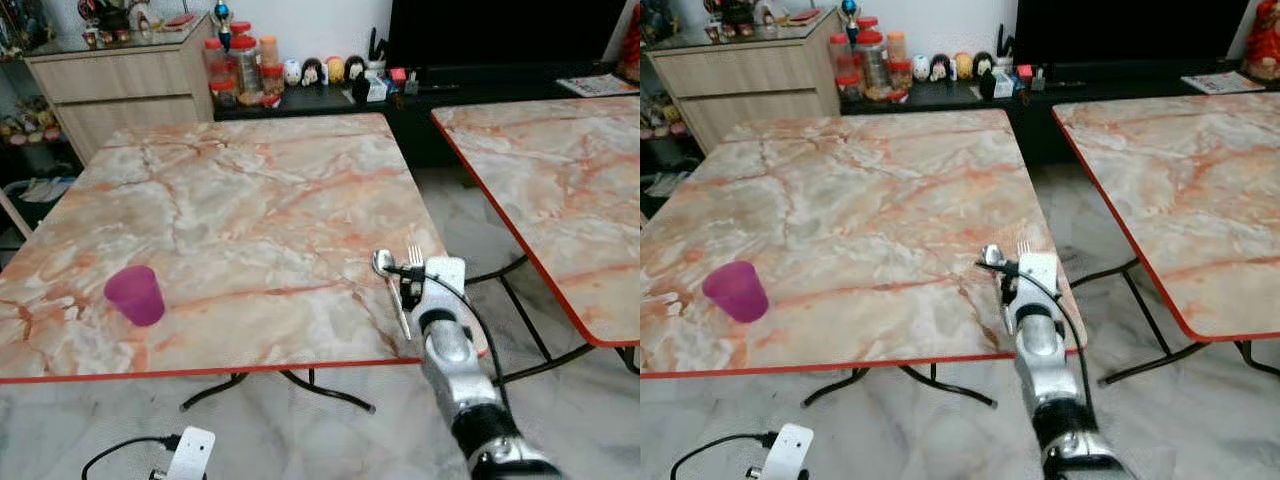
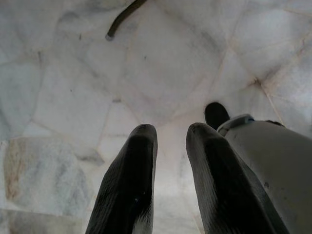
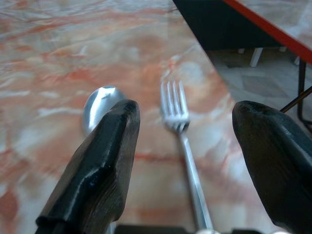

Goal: Setting the table

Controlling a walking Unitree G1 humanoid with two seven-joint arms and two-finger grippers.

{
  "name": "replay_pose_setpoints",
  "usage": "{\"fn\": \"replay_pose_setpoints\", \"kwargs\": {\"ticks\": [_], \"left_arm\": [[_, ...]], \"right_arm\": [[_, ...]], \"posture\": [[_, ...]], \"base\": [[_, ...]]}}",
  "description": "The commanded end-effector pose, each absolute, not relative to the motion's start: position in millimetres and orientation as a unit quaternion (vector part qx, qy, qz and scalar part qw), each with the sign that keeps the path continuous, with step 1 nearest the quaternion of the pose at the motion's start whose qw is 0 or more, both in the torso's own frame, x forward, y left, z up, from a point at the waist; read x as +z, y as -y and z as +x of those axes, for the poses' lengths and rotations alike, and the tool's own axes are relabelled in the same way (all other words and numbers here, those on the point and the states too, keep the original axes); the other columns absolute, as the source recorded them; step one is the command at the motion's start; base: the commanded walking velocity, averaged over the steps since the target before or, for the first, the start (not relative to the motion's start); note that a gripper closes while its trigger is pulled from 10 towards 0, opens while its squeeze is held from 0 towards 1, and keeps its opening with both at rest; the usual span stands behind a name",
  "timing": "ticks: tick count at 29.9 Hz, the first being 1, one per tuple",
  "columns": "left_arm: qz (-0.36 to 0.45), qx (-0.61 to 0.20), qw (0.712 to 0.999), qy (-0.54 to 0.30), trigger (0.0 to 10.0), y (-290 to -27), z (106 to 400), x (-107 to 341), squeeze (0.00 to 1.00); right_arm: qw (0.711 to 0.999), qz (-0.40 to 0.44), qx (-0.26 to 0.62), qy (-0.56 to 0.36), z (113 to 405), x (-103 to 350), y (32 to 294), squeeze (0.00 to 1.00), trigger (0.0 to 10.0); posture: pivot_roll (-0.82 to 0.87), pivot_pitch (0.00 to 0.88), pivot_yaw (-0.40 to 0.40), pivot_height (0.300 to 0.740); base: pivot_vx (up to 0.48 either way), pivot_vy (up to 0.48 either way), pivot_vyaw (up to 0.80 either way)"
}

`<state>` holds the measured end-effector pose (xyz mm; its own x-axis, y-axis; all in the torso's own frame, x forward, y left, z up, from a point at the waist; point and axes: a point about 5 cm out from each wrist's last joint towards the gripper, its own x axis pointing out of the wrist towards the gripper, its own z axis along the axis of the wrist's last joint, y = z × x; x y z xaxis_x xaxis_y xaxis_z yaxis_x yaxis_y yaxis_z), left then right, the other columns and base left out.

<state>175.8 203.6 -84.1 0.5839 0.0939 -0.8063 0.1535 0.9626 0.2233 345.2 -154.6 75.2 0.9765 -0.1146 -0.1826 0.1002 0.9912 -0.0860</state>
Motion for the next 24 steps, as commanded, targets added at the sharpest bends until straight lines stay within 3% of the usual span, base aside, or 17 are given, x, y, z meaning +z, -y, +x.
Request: {"fn": "replay_pose_setpoints", "kwargs": {"ticks": [1,24], "left_arm": [[0.140,-0.014,0.877,-0.460,10.0,-207,173,-85,0.00],[0.137,-0.010,0.878,-0.458,10.0,-207,177,-83,0.00]], "right_arm": [[0.992,-0.039,-0.035,-0.114,347,72,148,0.00,10.0],[0.985,-0.021,0.024,-0.169,353,64,128,0.00,10.0]], "posture": [[-0.01,0.000,0.032,0.727],[0.00,0.000,0.031,0.727]], "base": [[0.000,0.000,0.00],[0.000,0.000,0.00]]}}
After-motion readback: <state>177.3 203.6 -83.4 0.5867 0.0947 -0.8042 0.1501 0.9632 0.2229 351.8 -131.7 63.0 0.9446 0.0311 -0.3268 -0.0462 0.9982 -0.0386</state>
